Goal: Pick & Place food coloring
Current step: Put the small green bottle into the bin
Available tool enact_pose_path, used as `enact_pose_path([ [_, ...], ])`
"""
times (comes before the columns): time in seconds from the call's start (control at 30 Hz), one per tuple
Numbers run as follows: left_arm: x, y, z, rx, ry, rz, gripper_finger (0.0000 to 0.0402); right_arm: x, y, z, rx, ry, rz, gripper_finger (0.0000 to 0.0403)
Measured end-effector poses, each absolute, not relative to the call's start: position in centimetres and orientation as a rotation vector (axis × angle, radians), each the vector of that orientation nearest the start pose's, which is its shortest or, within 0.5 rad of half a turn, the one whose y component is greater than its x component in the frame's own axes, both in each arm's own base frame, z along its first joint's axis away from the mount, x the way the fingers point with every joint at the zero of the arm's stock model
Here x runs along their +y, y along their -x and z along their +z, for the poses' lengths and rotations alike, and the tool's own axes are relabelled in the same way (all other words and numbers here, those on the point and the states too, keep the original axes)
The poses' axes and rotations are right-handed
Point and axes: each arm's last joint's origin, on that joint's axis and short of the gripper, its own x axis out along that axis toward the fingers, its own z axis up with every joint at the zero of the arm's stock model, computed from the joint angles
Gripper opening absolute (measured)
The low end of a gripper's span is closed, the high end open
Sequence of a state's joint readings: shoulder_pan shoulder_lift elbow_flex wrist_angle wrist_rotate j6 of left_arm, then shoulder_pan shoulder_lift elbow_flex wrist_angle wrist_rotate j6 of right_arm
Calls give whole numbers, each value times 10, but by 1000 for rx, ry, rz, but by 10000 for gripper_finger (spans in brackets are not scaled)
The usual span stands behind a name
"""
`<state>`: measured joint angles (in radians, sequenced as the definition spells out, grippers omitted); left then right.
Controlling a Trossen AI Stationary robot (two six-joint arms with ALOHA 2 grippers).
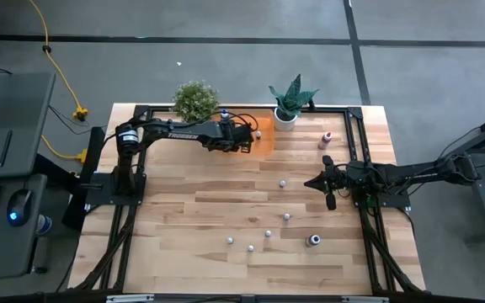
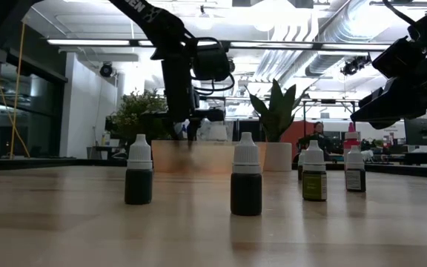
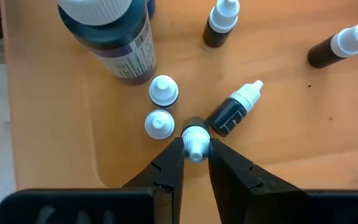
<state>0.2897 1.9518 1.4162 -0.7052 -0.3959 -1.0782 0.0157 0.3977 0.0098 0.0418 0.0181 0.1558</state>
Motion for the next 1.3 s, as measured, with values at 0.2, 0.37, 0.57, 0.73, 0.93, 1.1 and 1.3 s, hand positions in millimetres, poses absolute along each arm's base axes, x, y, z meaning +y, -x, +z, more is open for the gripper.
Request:
enact_pose_path([
  [0.2, 125, -370, 186, 801, 826, 1208, 65, 1, -117, 136, 345, -148, -29, 0],
  [0.37, 129, -369, 186, 784, 828, 1219, 65, 1, -117, 136, 345, -148, -30, 0],
  [0.57, 138, -369, 187, 759, 831, 1213, 65, 1, -117, 136, 345, -148, -29, 0],
  [0.73, 141, -369, 187, 763, 832, 1204, 65, 1, -117, 136, 345, -148, -29, 0],
  [0.93, 143, -368, 187, 778, 833, 1188, 66, 1, -117, 136, 345, -148, -29, 0],
  [1.1, 144, -367, 187, 777, 836, 1189, 66, 1, -117, 136, 345, -148, -30, 0],
  [1.3, 144, -368, 187, 779, 831, 1185, 66, 1, -117, 136, 345, -148, -29, 0],
])
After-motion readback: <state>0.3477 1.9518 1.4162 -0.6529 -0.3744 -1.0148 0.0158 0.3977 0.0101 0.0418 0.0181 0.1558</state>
